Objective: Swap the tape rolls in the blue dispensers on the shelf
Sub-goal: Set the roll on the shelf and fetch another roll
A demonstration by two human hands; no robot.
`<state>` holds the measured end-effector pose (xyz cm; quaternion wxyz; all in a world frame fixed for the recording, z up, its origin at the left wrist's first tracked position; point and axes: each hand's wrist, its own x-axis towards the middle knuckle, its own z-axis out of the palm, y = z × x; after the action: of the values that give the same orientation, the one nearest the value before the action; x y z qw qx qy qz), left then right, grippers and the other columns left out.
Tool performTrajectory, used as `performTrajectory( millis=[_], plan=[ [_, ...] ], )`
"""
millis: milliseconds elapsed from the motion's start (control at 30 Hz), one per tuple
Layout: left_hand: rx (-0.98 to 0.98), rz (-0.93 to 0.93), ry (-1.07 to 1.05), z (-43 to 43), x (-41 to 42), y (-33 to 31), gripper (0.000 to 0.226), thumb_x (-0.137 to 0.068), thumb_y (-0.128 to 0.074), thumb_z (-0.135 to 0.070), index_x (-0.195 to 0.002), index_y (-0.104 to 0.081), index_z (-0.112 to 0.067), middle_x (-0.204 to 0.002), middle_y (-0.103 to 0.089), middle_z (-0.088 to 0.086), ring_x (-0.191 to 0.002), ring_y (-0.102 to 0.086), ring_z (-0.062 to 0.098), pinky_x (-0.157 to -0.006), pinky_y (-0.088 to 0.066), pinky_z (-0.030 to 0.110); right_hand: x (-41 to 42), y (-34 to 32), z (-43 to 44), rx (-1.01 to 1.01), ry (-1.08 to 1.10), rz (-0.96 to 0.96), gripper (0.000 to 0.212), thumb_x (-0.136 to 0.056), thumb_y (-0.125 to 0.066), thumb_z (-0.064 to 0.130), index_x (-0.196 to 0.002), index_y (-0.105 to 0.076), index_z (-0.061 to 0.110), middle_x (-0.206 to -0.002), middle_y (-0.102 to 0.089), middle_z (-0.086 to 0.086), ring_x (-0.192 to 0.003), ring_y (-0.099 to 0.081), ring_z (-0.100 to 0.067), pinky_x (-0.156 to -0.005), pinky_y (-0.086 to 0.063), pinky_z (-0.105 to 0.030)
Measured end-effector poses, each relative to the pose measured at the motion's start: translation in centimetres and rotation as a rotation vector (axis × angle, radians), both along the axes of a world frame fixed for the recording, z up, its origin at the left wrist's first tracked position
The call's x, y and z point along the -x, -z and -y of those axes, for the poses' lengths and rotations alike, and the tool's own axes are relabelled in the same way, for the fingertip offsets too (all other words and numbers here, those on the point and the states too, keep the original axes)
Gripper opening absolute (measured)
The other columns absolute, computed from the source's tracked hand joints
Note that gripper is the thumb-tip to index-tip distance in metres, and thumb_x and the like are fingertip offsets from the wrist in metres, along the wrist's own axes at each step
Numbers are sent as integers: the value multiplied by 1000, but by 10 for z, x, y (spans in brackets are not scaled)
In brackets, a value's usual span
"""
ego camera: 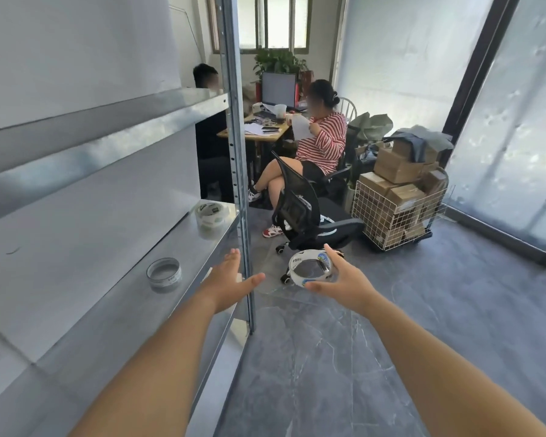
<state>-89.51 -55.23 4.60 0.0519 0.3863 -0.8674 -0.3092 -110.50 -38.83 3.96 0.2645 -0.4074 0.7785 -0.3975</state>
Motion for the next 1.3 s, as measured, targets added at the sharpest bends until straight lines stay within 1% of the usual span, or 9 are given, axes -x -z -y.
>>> performTrajectory(
  millis=[67,167,300,467,600,800,1067,1167,1300],
  plan=[
    [-5,-7,-44,9,15,-3,96,-85,-46,-66,-152,2,-17,-160,4,-3,-147,1,17,-119,-10,44,20,-3,18,1,-12,-5,111,-61,-83,51,-150,-19,38,-138,-49,14,-116,-55,-12,-94,-49,-33],
    [-8,-33,-119,22,39,-7,91,-89,-49,-58,-152,1,-16,-160,4,-2,-147,2,17,-117,-7,38,51,-7,46,-1,-67,-30,107,-65,-83,49,-151,-19,36,-139,-48,13,-108,-52,-6,-83,-42,-18],
    [-11,-27,-227,41,64,-6,91,-87,-49,-61,-152,-1,-19,-160,0,0,-147,0,24,-117,-9,42,86,-11,78,2,-136,-39,106,-68,-82,48,-151,-18,33,-141,-47,13,-114,-48,-4,-90,-37,-19],
    [-20,-42,-321,55,82,-1,93,-85,-49,-63,-152,-2,-19,-160,-3,-1,-147,-4,25,-117,-11,42,113,-7,109,-9,-215,-65,105,-68,-81,51,-151,-18,35,-140,-50,13,-121,-52,-9,-95,-41,-22],
    [-32,-45,-369,62,86,1,92,-85,-48,-64,-152,-2,-21,-160,-2,-3,-147,-1,25,-117,-12,44,122,-4,130,-30,-289,-74,107,-67,-79,55,-152,-16,35,-145,-46,11,-126,-49,-12,-96,-42,-23],
    [-17,-41,-422,80,88,1,93,-84,-49,-65,-152,-2,-21,-160,-2,-4,-147,-1,24,-117,-12,44,128,-5,163,-38,-346,-50,114,-60,-79,62,-151,-17,35,-146,-45,10,-129,-48,-15,-106,-42,-33],
    [-4,0,-474,123,86,12,93,-84,-47,-66,-152,-1,-21,-160,-2,-2,-147,-2,27,-118,-11,43,124,0,218,-41,-379,-23,108,-68,-81,48,-152,-15,31,-147,-44,4,-129,-47,-18,-105,-41,-34],
    [-4,26,-480,147,88,15,94,-84,-45,-67,-152,0,-20,-160,-1,-1,-147,-1,25,-118,-9,41,125,-1,249,-61,-402,-40,107,-69,-80,48,-153,-15,31,-149,-42,4,-131,-45,-20,-104,-40,-33],
    [17,-13,-524,173,95,5,88,-90,-45,-58,-152,1,-17,-160,0,0,-147,2,20,-117,-4,37,127,-7,298,-67,-462,-73,109,-68,-80,51,-153,-13,32,-151,-39,3,-134,-41,-20,-106,-37,-33]
  ],
)
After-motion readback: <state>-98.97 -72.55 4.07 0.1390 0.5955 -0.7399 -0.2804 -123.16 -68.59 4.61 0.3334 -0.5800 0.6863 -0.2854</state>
